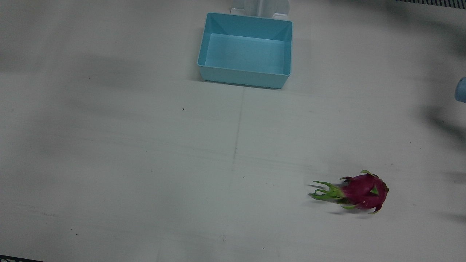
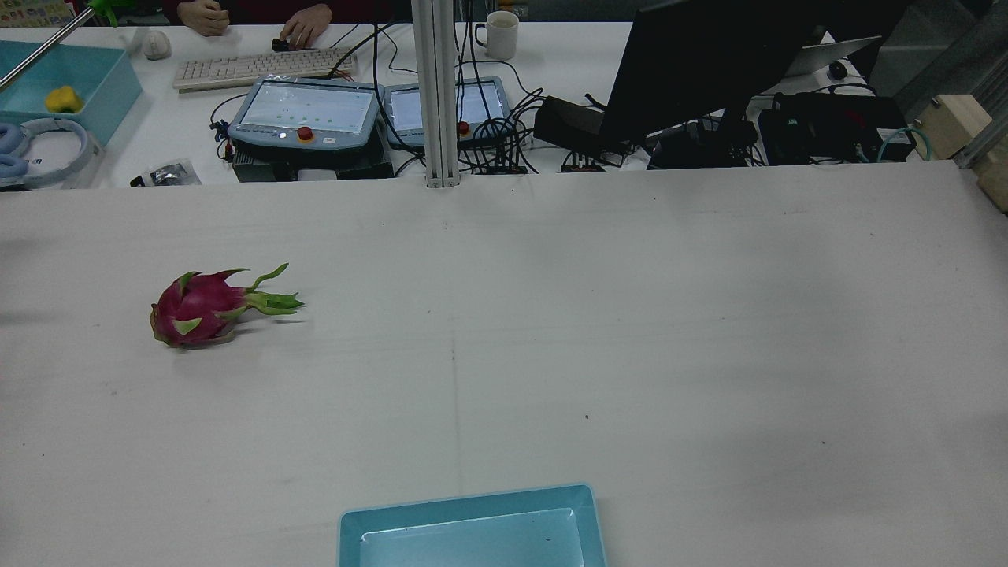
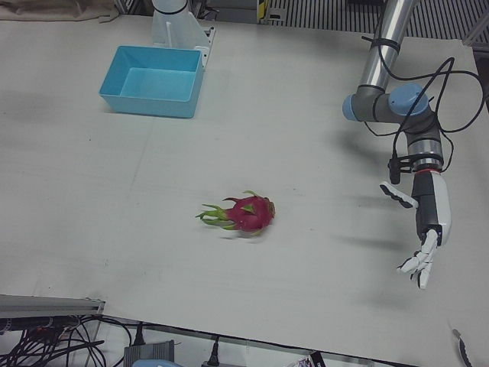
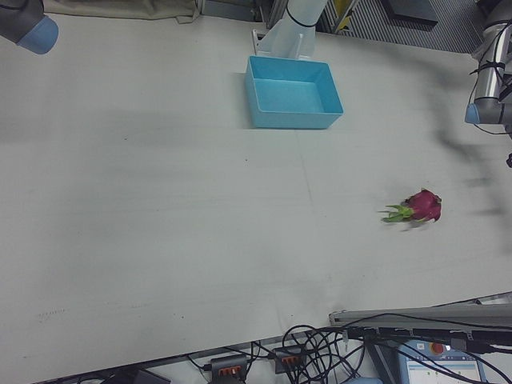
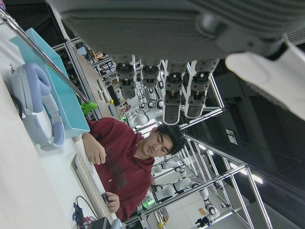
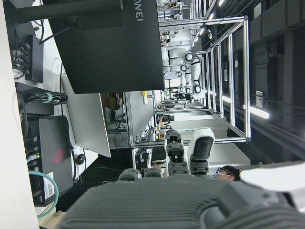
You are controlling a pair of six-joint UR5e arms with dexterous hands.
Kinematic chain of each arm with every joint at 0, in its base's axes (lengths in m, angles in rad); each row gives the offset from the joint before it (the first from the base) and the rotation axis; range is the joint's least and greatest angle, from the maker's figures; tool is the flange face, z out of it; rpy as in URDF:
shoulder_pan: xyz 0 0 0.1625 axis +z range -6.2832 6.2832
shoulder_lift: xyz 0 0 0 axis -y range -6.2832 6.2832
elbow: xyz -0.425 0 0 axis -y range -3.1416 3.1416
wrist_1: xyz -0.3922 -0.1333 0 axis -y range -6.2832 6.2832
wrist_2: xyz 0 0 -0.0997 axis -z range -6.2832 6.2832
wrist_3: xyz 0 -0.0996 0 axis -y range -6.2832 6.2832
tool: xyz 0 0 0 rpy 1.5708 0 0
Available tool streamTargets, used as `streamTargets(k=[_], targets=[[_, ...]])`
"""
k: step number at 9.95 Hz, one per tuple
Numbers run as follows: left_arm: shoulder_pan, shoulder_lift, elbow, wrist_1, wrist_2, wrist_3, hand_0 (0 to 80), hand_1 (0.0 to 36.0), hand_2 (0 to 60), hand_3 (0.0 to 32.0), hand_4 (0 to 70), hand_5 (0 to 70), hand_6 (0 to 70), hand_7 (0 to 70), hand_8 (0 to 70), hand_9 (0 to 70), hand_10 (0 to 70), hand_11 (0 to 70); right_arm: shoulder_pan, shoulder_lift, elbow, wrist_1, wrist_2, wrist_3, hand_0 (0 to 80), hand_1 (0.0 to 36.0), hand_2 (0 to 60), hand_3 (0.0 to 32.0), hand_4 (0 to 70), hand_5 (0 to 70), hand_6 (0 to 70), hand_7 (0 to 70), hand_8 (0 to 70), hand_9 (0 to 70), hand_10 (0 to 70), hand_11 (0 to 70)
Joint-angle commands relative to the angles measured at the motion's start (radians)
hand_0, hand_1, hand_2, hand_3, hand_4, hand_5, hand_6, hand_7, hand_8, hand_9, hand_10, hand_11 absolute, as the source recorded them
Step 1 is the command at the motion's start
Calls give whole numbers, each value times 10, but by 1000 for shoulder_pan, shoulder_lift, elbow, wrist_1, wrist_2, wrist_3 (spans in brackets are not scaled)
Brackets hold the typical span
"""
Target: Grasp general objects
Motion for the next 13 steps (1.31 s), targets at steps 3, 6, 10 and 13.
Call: streamTargets(k=[3, 6, 10, 13], targets=[[-27, 64, -316, 216, 77, -11, 407, 0, 0, 0, 143, 179, 222, 272, 125, 57, 92, 132, 0, 0, 0, 0, 0, 0, 0, 0, 0, 0, 0, 0, 0, 0, 0, 0, 0, 0], [-45, 146, -595, 376, 201, 111, 389, 0, 0, 0, 69, 91, 153, 231, 118, 40, 109, 157, 0, 0, -1, 0, 0, 0, 0, 0, 0, 0, 0, 0, 0, 0, 0, 0, 0, 0], [-41, 140, -844, 740, 306, 550, 472, 25, 0, 0, 68, 81, 93, 223, 79, 30, 62, 96, 0, 0, 0, 0, 0, 0, 0, 0, 0, 0, 0, 0, 0, 0, 0, 0, 0, 0], [45, 112, -806, 857, 249, 692, 535, 159, 0, 320, 0, 32, 0, 157, 22, 17, 0, 0, 0, 0, 0, 0, 0, 0, 0, 0, 0, 0, 0, 0, 0, 0, 0, 0, 0, 0]])
